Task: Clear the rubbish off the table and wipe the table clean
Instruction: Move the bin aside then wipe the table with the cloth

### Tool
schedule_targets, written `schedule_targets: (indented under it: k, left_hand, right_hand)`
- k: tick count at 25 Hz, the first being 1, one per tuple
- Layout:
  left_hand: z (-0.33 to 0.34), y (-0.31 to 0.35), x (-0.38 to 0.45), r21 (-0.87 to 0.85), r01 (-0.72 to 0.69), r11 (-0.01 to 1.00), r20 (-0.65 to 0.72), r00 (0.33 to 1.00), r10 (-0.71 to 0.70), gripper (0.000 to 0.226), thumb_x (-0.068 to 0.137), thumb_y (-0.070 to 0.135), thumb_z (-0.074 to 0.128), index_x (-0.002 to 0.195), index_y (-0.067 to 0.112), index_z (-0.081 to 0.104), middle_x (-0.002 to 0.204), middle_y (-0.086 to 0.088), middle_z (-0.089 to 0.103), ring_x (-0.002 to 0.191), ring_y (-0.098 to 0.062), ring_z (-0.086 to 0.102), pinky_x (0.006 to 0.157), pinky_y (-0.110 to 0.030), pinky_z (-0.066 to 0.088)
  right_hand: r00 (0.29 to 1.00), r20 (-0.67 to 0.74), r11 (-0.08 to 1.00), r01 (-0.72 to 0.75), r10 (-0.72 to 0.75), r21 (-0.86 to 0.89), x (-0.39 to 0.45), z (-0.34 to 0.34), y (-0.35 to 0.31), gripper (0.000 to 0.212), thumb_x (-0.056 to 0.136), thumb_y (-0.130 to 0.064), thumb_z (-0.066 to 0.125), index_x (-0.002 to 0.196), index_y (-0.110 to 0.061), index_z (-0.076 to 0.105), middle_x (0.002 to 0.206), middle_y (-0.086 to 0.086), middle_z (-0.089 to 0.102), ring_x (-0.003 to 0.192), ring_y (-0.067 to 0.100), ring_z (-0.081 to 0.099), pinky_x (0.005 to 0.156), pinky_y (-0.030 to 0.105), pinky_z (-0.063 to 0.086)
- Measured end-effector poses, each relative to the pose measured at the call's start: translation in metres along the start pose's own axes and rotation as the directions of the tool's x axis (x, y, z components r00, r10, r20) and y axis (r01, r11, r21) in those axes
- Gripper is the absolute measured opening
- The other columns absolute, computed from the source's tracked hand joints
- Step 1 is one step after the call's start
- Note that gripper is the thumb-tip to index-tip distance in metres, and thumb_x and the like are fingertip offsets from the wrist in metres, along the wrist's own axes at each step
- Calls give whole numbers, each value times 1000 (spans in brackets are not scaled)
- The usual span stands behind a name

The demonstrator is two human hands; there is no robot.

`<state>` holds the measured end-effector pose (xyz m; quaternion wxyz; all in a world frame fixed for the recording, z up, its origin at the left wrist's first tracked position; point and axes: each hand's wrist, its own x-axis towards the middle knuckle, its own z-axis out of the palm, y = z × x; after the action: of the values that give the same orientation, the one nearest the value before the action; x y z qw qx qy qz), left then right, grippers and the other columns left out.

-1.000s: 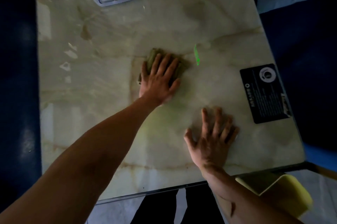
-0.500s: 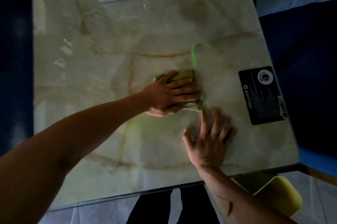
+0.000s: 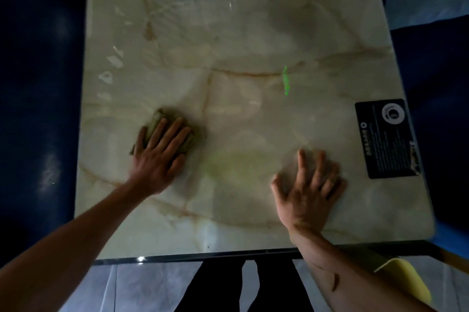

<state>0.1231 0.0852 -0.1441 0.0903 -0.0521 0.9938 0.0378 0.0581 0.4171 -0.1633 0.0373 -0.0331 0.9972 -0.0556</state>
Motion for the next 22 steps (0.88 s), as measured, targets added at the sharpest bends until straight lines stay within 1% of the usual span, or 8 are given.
schedule_targets:
  k: [2,5,8,10,14,18,20,22]
  left_hand:
    - [2,10,-19,-78,217,973,24,976,-216,61,94,52,16,153,36,8,164,5,9,151,-22,5,119,-58,8]
    - [7,56,-21,-180,525,832,37,848,-528,67,90,49,18,153,32,7,164,5,1,151,-23,1,118,-58,2]
    - [11,112,-10,-249,650,718,52,750,-660,69,90,48,19,154,28,4,165,2,-2,151,-26,-2,117,-62,1]
    - [12,146,2,-270,667,694,71,733,-677,69,90,49,18,154,27,3,165,0,-3,151,-28,-3,116,-65,1]
    - [8,212,37,-277,547,790,65,831,-553,68,92,49,19,153,26,-2,164,-3,-3,151,-30,-5,114,-68,-2]
    - [9,238,52,-186,290,939,1,955,-295,66,94,49,26,154,27,10,164,-3,9,151,-32,5,114,-69,-1]
    - [9,257,47,-150,102,983,-24,994,-107,65,93,49,30,153,27,18,163,-3,17,149,-33,14,113,-69,3]
    - [15,280,32,-120,-124,985,-35,992,121,66,92,50,31,152,28,19,162,-2,20,149,-33,17,113,-69,5]
  right_hand:
    - [1000,-5,1000,-3,3,3,0,0,0,77,84,-68,31,151,-33,21,161,14,17,144,45,16,117,63,10]
    - [1000,-7,1000,0,0,8,1,0,-1,77,83,-66,34,151,-32,22,161,15,17,144,46,17,116,63,10]
    - [1000,19,1000,-3,2,23,0,-1,-2,78,82,-65,37,151,-32,20,161,15,17,144,47,18,116,63,8]
    - [999,40,1000,-4,3,27,1,-4,-2,79,82,-65,38,152,-31,21,161,15,17,144,47,17,117,63,7]
    - [997,80,990,-24,13,138,1,-22,-2,72,84,-61,40,148,-31,31,160,10,22,145,42,19,117,59,9]
    - [995,-7,908,-91,103,409,37,-49,22,62,84,-52,35,141,-28,42,145,10,47,127,40,45,103,52,33]
    - [998,-58,947,-18,39,320,86,-60,35,62,85,-52,38,143,-29,41,147,14,44,129,41,42,104,53,32]
    - [989,122,976,62,-89,210,141,-62,36,65,86,-61,43,146,-41,29,158,11,24,142,41,23,112,63,19]
